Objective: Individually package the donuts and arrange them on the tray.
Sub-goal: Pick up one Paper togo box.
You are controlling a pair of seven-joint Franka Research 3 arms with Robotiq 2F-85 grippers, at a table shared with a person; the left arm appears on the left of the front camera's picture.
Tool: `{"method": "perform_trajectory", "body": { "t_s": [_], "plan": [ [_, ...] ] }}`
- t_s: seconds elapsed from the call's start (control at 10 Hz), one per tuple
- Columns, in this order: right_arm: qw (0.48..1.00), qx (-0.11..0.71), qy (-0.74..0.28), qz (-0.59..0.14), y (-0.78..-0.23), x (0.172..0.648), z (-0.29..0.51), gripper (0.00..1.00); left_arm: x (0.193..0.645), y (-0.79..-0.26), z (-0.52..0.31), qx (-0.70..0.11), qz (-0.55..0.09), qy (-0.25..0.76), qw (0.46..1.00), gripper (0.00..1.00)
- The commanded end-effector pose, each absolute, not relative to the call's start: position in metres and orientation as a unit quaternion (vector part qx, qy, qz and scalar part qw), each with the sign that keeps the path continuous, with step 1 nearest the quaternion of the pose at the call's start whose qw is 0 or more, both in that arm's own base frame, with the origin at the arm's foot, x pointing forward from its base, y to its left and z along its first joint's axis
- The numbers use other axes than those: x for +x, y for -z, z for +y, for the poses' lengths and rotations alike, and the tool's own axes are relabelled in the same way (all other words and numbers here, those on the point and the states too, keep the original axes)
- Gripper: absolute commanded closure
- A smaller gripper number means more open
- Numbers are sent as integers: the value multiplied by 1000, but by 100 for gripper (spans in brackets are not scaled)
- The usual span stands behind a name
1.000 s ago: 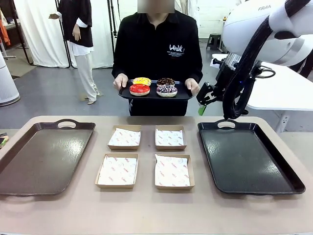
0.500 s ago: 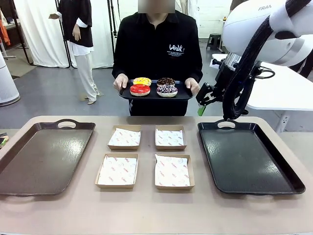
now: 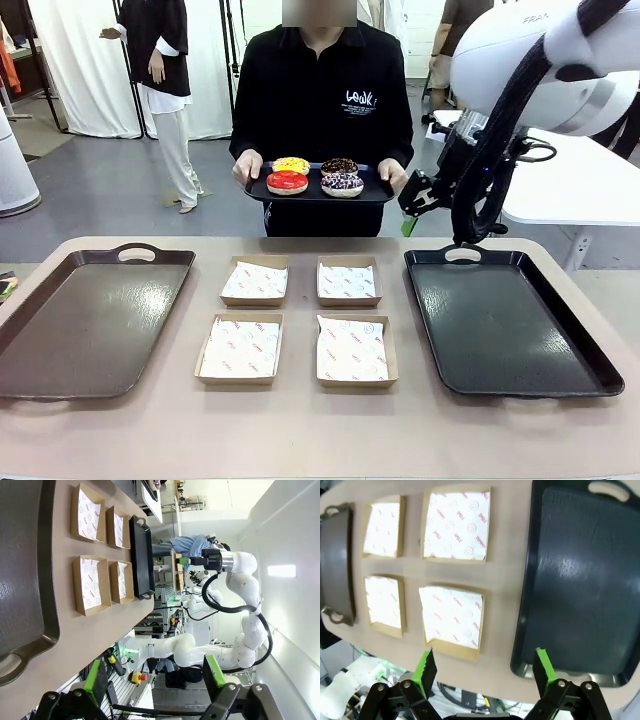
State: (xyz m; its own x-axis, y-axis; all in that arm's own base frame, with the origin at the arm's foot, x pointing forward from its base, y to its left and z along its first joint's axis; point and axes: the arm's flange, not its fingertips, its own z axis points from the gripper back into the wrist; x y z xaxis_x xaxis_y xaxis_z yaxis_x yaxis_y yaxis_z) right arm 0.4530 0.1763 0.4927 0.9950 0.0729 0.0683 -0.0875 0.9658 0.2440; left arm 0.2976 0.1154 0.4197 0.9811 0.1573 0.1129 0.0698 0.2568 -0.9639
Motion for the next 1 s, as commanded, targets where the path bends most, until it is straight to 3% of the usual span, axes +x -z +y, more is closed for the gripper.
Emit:
{"method": "perform_trajectory", "body": {
  "t_s": [0.0, 0.3, 0.5, 0.9],
  "plan": [
    [996, 80, -15, -34, -474, 504, 212, 0, 296, -421, 117, -612, -97, -25, 784, 0],
    [998, 35, -4, -50, -438, 554, 242, 0, 296, -421, 117, -612, -97, -25, 784, 0],
    [996, 50, -19, -68, -413, 580, 252, 0, 296, -421, 117, -612, -97, -25, 784, 0],
    [995, 51, -17, -83, -362, 585, 253, 0, 296, -421, 117, -612, -97, -25, 784, 0]
  ]
}}
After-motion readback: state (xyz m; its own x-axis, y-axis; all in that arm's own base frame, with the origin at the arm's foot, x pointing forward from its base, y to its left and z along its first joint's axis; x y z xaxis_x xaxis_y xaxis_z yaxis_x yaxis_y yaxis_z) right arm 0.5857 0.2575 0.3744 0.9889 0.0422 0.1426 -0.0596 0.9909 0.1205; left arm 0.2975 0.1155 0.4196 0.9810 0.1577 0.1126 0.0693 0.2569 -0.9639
